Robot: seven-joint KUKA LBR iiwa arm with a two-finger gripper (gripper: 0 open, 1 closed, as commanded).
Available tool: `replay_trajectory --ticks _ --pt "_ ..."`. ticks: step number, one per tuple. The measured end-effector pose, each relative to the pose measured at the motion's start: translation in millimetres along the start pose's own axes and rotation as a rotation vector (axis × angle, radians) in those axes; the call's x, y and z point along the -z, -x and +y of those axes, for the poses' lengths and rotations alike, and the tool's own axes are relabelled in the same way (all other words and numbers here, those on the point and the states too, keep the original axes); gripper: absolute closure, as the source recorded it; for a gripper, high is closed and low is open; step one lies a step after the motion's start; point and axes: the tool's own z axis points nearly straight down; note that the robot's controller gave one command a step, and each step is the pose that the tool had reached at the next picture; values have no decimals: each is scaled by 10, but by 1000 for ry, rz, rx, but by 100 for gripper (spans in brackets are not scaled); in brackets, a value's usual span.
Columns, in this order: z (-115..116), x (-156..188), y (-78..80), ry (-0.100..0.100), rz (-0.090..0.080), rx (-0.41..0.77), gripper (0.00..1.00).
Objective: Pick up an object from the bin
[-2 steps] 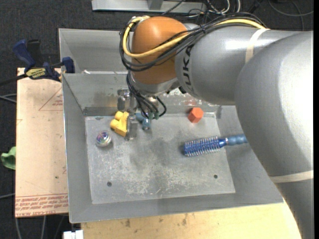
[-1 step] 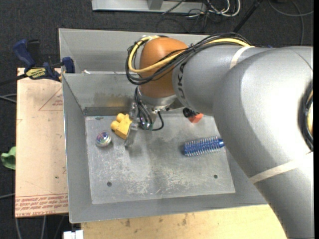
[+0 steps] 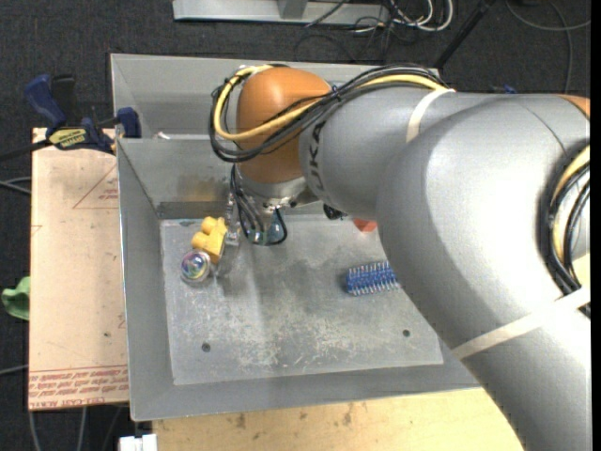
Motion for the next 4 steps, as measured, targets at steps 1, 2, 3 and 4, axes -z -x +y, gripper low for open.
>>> replay_trajectory --ticks 1,2,3,4 --pt "451 13 -228 6 -15 350 0" --pt "412 26 -194 0 -18 347 100" --pt "428 -8 -230 3 -10 348 0" --pt "391 692 -963 5 -10 421 0"
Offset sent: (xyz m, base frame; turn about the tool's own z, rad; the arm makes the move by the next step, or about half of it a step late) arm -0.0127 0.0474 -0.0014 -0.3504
